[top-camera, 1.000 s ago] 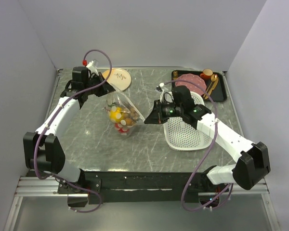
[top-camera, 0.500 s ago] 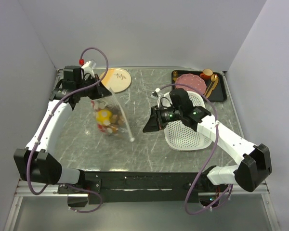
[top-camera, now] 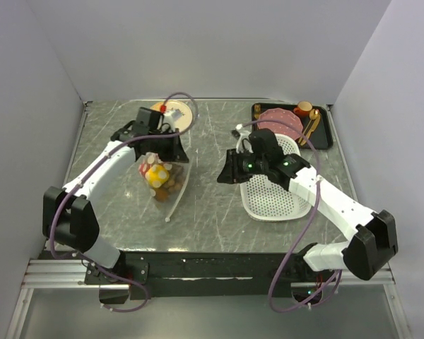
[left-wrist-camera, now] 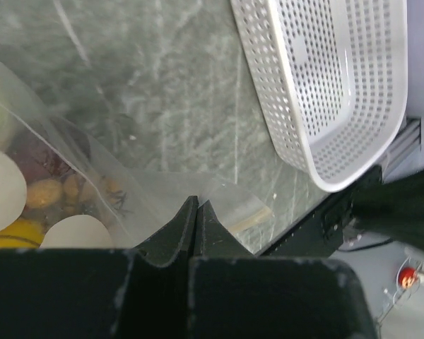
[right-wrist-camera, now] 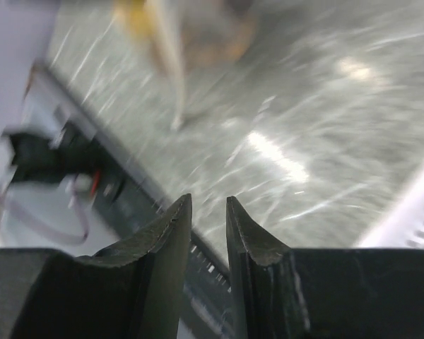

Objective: Place the food in the zip-top bag and seal the zipper
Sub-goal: Zip the zipper food storage bag at the center of the board, then place the zipper food storage bag at the center of the board.

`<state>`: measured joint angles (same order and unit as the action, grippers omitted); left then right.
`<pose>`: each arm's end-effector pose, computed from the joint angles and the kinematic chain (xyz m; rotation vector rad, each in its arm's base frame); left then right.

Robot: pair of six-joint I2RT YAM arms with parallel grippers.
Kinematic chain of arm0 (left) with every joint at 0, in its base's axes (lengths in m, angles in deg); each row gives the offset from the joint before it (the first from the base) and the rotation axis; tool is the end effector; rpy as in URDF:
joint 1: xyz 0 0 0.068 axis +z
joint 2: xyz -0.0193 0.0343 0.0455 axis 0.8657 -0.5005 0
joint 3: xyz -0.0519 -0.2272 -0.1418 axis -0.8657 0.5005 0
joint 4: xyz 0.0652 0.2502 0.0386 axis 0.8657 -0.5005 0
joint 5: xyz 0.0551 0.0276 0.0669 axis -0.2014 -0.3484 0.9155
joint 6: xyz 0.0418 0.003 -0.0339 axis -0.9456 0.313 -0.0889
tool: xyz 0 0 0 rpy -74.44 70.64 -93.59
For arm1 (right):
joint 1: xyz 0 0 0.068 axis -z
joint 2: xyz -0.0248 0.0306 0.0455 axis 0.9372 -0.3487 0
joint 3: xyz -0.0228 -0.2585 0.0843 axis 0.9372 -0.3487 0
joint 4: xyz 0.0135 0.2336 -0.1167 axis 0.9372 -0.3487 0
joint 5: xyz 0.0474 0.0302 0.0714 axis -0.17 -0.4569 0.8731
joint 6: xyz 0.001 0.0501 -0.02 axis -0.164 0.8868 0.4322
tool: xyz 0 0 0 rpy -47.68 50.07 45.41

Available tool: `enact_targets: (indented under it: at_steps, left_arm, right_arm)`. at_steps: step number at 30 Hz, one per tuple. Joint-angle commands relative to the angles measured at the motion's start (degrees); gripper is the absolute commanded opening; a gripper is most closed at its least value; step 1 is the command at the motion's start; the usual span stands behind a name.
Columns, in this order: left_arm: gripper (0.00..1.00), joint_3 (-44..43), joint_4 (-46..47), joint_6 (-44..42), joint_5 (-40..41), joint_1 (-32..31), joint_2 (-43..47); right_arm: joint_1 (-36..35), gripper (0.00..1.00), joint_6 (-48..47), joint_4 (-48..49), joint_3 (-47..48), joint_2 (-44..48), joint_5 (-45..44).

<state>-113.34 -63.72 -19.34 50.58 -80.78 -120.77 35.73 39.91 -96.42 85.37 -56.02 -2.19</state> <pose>0.3083 -0.1343 0.3055 0.1902 2.4732 -0.8992 0.2289 0.1721 0.3108 -0.4860 2.3087 1.0083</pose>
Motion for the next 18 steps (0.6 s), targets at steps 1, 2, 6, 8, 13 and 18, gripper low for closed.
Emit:
enact_targets:
  at_steps: [1, 2, 6, 8, 13, 18]
  left_arm:
    - [0.01, -1.54, 2.68, 1.33, 1.96, -2.91, -0.91]
    - [0.01, -1.27, 3.99, 1.6, 1.96, -3.26, -1.27]
    - [0.01, 0.22, 8.3, 2.39, 0.03, -3.53, -2.15]
    - [0.01, 0.49, 11.19, 2.83, -1.38, -3.7, -2.32]
    - [0.03, -0.65, 12.44, 3.27, 0.1, -3.97, -2.33]
    - [0.45, 0.57, 14.63, 3.54, 2.92, -3.97, 0.57]
  right_arm:
    - [3.62, 0.34, 4.5, 0.42, 0.1, 5.72, -15.45]
    - [4.76, 0.34, 5.29, 0.6, -0.77, 6.25, -16.59]
    - [10.65, 0.34, 8.89, 1.56, -2.62, 8.18, -18.88]
    - [11.71, 0.35, 9.42, 1.66, -2.89, 8.19, -20.89]
    - [15.22, 0.36, 11.09, 0.16, -2.97, 8.71, -29.94]
    - [23.48, 0.41, 13.03, -1.07, -4.55, 9.68, -36.46]
